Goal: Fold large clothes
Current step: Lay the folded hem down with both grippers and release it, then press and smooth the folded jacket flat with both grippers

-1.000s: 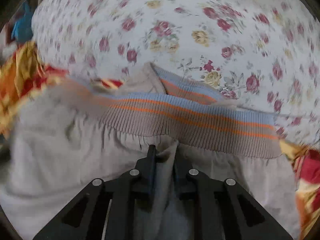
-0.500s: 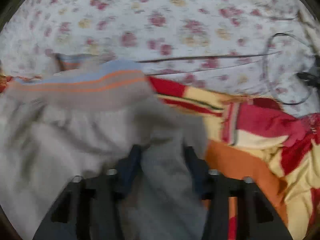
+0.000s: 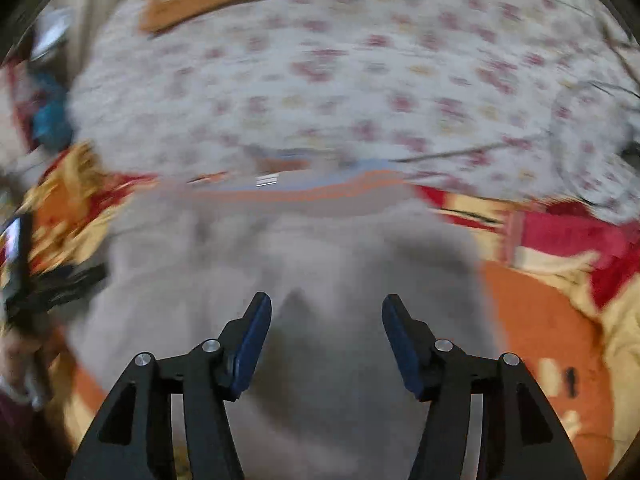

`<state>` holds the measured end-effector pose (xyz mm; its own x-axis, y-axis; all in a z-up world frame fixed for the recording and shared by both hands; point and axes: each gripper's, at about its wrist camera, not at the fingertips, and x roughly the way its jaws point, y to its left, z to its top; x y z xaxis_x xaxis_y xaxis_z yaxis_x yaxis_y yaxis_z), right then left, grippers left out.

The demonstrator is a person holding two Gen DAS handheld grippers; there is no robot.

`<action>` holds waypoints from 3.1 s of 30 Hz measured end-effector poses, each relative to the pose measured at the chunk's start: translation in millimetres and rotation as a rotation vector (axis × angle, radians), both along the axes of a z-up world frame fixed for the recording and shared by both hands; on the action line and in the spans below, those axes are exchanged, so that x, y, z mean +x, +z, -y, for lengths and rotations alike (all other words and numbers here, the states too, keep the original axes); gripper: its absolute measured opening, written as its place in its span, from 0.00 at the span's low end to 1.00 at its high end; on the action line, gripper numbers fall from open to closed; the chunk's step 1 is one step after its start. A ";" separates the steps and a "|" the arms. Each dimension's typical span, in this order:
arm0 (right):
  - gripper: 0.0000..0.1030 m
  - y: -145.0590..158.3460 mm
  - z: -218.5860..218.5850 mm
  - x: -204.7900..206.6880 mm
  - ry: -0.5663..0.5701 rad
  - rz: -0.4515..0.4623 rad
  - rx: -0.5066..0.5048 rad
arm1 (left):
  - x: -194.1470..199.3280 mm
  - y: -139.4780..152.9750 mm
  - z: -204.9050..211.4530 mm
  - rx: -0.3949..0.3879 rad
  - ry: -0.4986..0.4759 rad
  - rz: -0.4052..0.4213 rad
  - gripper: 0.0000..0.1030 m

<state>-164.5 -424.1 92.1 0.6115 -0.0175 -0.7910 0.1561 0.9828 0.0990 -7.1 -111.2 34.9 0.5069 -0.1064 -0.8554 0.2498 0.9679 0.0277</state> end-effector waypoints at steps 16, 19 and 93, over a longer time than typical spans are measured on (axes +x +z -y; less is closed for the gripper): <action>0.57 -12.1 -37.1 5.0 0.097 -0.075 -0.043 | -12.1 14.8 -6.5 -0.007 -0.008 0.027 0.86; 0.57 -3.4 -46.6 21.0 0.093 -0.052 -0.038 | -17.1 24.5 -5.7 -0.038 -0.008 0.028 0.86; 0.48 -36.0 -44.1 -5.6 0.074 -0.080 0.200 | -8.1 2.6 -34.8 -0.271 0.140 -0.134 0.86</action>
